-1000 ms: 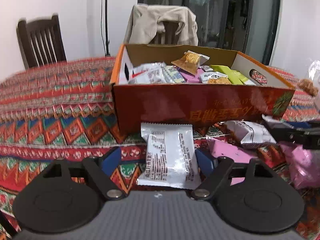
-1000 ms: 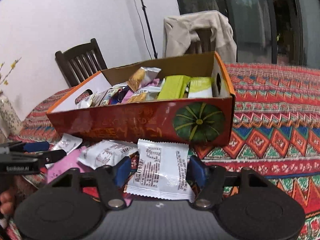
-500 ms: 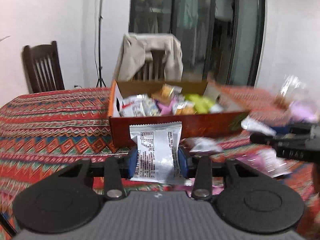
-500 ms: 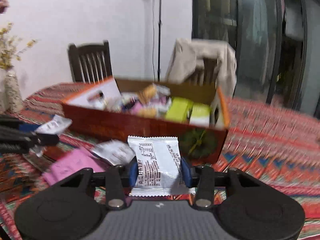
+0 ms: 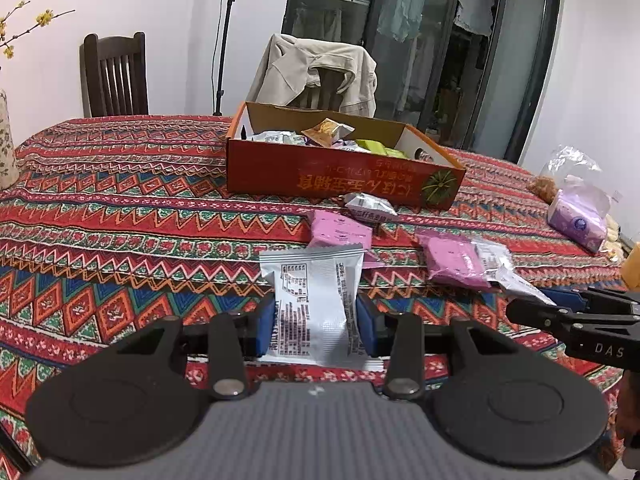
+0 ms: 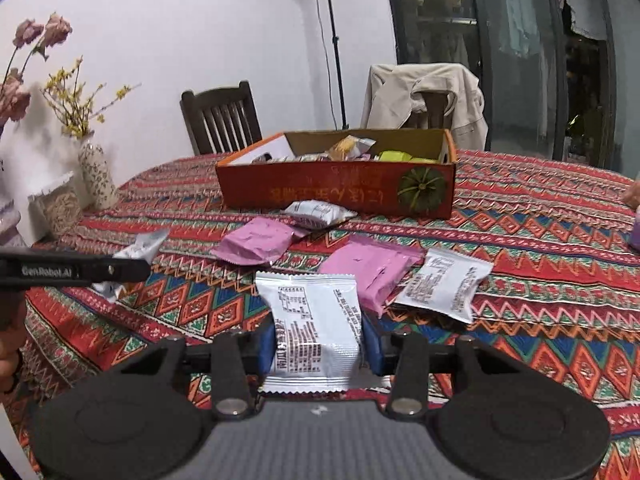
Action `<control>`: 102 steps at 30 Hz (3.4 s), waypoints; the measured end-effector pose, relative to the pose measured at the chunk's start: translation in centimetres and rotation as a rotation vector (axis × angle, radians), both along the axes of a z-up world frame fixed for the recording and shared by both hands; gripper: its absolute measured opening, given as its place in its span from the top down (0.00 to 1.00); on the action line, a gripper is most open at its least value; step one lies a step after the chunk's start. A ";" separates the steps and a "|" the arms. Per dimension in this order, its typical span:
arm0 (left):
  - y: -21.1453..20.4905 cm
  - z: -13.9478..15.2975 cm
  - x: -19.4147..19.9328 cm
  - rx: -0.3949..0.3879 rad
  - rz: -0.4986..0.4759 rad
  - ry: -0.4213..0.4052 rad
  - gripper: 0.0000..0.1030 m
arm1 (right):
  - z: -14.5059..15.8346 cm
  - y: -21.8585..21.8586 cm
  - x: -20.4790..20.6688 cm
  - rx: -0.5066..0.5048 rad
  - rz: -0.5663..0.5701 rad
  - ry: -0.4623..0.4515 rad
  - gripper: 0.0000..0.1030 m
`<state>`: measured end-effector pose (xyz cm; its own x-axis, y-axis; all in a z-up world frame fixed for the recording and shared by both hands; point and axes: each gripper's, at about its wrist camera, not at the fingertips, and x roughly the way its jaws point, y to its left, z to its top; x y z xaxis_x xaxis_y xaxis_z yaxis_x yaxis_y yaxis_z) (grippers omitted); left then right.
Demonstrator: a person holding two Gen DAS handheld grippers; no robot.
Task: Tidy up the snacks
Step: 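Carry both white packets into the cardboard box and open both tools, then withdraw both open tools from the box toward the pink packets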
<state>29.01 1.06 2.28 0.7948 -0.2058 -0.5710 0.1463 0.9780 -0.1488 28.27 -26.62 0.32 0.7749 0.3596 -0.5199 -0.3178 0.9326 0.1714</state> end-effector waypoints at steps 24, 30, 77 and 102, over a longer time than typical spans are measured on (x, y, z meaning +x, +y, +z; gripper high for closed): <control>-1.5 5.1 26.8 0.131 -0.103 -0.034 0.59 | 6.3 -3.4 20.0 0.009 -0.013 -0.079 0.59; -1.9 2.6 37.4 0.172 -0.032 0.075 0.58 | 4.8 -1.6 33.7 -0.136 -0.092 0.041 0.59; -0.9 1.8 -7.1 0.081 0.007 -0.165 0.00 | 3.7 -3.1 -3.9 -0.129 -0.075 -0.059 0.10; -2.4 -1.1 -0.2 0.051 -0.048 -0.031 0.00 | -0.2 -4.6 -3.9 -0.040 -0.152 0.039 0.10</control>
<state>28.85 -1.36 1.15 0.8023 -0.2153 -0.5568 0.1966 0.9760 -0.0941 24.33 -31.24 0.08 0.7977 0.2185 -0.5620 -0.1665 0.9756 0.1429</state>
